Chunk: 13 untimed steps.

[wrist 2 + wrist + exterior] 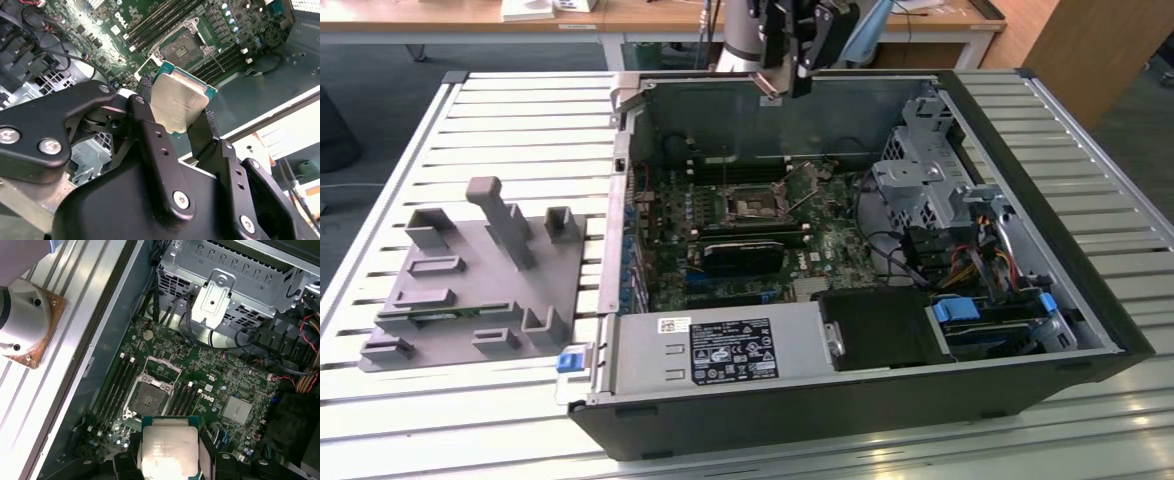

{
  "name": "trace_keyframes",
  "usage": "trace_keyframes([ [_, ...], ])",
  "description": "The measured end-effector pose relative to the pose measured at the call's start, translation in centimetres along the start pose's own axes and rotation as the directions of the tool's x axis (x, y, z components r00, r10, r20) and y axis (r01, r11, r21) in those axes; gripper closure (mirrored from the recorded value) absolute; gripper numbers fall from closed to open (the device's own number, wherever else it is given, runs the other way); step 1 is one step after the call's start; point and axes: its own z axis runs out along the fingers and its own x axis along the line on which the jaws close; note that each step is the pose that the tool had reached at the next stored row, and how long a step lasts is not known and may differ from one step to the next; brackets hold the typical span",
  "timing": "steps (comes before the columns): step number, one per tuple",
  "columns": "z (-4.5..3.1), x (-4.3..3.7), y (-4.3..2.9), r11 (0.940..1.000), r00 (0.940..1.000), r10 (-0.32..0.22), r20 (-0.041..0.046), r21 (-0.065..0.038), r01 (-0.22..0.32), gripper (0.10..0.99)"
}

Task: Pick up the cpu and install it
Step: 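Place the cpu into insertion slot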

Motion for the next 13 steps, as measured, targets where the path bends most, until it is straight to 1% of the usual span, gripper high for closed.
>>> trace_keyframes([
  [4, 0.1, 0.0, -0.01, 0.9987, 0.9987, 0.05, 0.002, -0.001, -0.05, 0.549],
  [7, 0.19, 0.0, -0.01, 0.9946, 0.9946, 0.104, 0.0042, -0.002, -0.104, 0.549],
  [10, 0.33, -0.01, -0.01, 0.9874, 0.9874, 0.158, 0.0063, -0.004, -0.158, 0.549],
  [13, 0.48, -0.01, -0.02, 0.9774, 0.9774, 0.211, 0.0083, -0.005, -0.211, 0.549],
])
